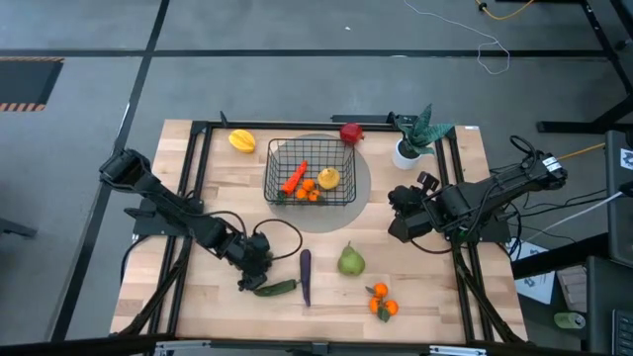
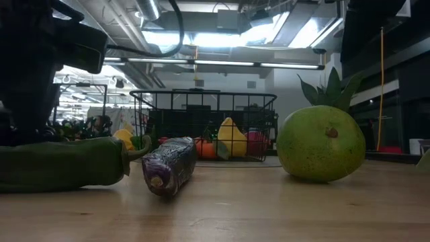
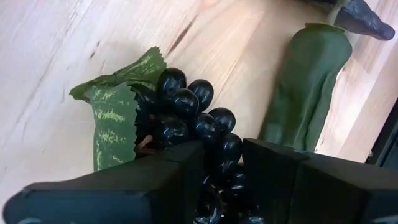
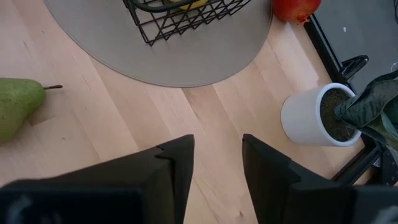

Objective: Build produce basket
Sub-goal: Put the black grapes into the wire basket

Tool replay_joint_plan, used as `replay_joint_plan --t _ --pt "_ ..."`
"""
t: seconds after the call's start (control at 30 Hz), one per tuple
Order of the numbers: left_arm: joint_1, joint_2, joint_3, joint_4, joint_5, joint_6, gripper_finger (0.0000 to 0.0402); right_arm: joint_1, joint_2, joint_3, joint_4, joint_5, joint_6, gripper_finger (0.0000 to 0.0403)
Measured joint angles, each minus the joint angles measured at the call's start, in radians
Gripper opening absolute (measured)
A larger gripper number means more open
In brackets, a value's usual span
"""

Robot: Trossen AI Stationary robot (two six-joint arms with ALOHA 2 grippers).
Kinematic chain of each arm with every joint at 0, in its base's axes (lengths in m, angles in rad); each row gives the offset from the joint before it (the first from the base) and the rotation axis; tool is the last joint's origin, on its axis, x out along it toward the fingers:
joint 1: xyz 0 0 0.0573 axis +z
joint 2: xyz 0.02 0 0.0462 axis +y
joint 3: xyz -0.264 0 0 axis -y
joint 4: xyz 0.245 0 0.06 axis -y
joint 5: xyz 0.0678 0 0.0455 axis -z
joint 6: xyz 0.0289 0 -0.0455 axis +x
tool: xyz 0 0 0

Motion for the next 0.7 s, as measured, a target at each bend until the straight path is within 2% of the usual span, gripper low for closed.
replay_joint_plan --t 0.2,0.47,0.7 --pt "0.001 0.000 -0.001 -0.004 0.019 -0.086 0.0120 0.000 0.000 0.000 0.001 0.000 0.000 0.0126" --pt "0.001 -0.008 -0.002 -0.014 0.131 -0.186 0.0180 0.000 0.000 0.000 0.001 0.001 -0.002 0.0126" --pt "0.001 -0.007 0.000 -0.134 0.135 -0.266 0.0211 0.000 0.000 0.000 0.001 0.009 -0.005 0.0126"
